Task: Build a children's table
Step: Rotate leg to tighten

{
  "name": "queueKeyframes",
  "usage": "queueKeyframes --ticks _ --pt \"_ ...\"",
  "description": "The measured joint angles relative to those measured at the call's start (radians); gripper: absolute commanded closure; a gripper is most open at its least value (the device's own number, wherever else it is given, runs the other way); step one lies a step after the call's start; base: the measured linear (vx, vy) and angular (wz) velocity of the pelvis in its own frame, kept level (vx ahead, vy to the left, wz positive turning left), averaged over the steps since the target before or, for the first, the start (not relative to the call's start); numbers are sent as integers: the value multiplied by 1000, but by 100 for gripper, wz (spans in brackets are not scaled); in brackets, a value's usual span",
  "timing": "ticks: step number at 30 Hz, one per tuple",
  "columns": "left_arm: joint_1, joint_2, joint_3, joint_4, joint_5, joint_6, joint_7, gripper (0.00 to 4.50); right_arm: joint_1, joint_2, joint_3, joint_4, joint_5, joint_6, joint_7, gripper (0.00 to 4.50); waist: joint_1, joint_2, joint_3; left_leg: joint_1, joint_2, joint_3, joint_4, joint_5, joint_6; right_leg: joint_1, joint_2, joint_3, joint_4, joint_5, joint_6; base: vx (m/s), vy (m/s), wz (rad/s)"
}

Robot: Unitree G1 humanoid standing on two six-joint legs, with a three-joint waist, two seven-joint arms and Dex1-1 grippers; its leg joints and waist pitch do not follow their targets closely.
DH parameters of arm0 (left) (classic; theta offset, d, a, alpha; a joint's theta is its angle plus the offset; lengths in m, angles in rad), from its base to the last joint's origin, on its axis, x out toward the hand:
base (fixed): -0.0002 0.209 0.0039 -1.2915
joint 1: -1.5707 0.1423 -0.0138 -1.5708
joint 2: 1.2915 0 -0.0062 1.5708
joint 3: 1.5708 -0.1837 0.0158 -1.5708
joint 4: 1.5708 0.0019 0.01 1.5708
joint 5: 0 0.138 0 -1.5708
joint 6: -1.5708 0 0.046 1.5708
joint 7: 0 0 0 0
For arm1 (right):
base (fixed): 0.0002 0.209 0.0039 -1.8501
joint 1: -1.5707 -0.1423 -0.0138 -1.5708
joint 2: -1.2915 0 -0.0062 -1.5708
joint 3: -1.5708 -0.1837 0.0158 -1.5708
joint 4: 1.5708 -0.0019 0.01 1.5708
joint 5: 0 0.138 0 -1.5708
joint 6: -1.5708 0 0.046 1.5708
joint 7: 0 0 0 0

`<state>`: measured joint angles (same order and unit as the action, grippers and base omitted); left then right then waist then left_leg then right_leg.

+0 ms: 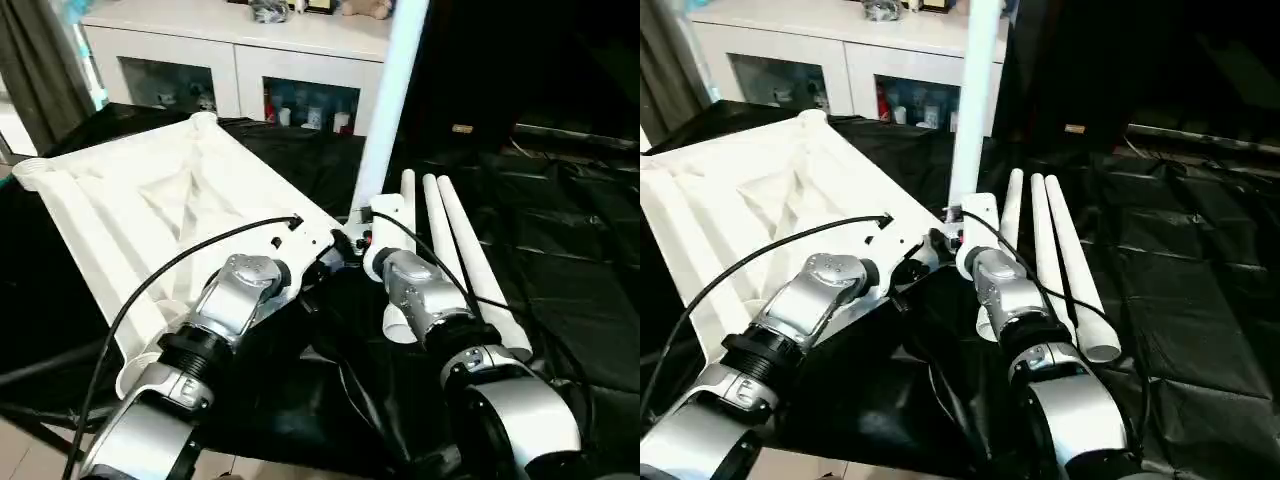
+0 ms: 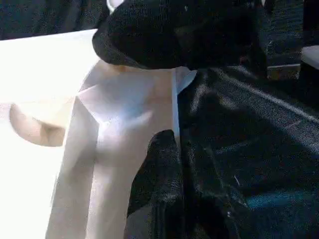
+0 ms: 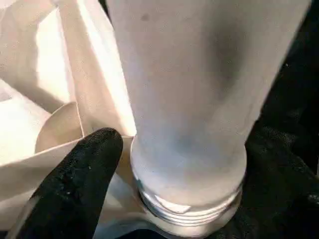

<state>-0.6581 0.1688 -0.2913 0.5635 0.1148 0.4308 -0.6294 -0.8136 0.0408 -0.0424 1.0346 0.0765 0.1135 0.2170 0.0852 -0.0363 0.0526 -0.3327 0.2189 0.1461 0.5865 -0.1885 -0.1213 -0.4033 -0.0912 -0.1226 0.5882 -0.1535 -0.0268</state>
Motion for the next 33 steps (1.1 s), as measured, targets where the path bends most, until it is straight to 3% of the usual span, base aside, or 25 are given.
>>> queueKeyframes --ticks 11,18,27,28,32,33 --pt "50 124 -33 -80 -22 -98 -193 450 62 -169 127 -94 -53 -21 344 72 11 1 0 -3 4 2 -12 0 0 -3 1 1 7 1 -3 0 0 0" --pt "85 200 -42 -133 -48 -160 -326 450 123 -248 177 -209 -48 -37 583 72 10 1 0 -9 4 5 -14 -2 2 -10 1 3 8 -1 -6 0 0 0" --pt "133 277 -43 -190 -88 -201 -448 450 194 -301 232 -349 -30 -13 755 72 12 1 0 -8 4 6 -12 -1 2 -10 1 4 10 -1 -6 0 0 0" --pt "135 283 -42 -192 -91 -203 -456 450 196 -304 237 -356 -30 -10 765 106 12 1 0 -8 4 6 -12 -1 2 -10 1 4 11 -1 -6 0 0 0" --pt "137 289 -42 -193 -92 -209 -461 450 197 -307 245 -366 -29 -4 791 110 12 1 0 -8 5 6 -11 -1 2 -10 1 5 12 -1 -6 0 0 0" --pt "138 290 -42 -193 -93 -210 -462 450 198 -307 245 -369 -29 0 792 138 12 1 0 -8 5 6 -11 -1 2 -10 1 5 12 -1 -6 0 0 0"
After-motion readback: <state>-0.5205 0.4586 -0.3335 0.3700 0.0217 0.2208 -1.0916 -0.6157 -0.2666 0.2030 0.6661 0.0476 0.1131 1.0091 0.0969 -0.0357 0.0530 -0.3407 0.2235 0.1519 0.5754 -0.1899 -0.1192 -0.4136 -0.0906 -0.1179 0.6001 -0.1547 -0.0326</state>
